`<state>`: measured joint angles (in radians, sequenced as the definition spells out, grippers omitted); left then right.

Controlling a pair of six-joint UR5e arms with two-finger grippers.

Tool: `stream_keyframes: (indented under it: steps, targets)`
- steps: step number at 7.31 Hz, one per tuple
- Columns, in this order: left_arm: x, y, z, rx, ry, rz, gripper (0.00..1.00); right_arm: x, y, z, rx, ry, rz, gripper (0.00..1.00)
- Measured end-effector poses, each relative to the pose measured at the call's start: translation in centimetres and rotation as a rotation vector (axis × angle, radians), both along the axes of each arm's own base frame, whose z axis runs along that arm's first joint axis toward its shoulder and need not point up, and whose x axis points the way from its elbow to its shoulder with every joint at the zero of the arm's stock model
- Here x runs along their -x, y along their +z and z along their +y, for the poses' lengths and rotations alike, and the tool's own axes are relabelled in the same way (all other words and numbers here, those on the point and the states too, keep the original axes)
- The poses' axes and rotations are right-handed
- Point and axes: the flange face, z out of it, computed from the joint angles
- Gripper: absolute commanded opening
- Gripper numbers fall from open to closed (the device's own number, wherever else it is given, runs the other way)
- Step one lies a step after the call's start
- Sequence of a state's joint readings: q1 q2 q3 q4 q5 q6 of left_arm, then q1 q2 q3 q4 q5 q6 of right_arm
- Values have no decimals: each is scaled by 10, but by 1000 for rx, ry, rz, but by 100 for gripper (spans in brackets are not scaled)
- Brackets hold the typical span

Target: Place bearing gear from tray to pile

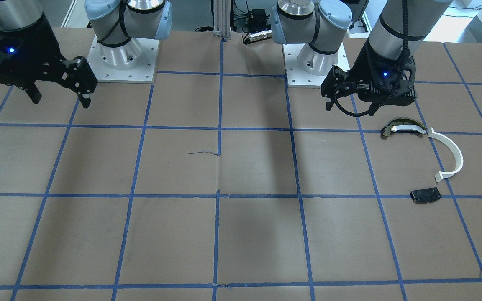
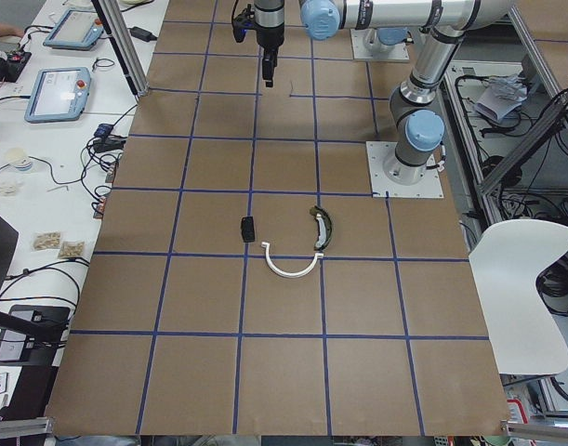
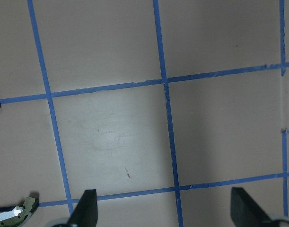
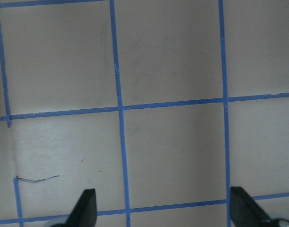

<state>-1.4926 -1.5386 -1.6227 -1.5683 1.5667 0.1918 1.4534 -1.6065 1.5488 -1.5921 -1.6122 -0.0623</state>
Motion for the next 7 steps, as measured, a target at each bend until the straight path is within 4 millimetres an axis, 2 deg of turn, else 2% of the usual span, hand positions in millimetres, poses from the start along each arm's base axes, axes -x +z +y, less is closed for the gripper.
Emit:
stream_keyframes:
  steps: [2, 3, 5, 7]
  targets:
    - [0, 0, 0, -1, -1, -1, 100, 71, -1, -4, -23, 64, 30, 100]
    - [0, 0, 0, 0, -1, -2, 100, 119, -5, -4, -41, 114, 31, 100]
    - [0, 1, 0, 1, -1, -2, 100, 222, -32, -5, -81, 264, -1, 100]
    - [0, 1, 0, 1, -1, -2, 100, 304, -70, -2, -115, 449, -38, 100]
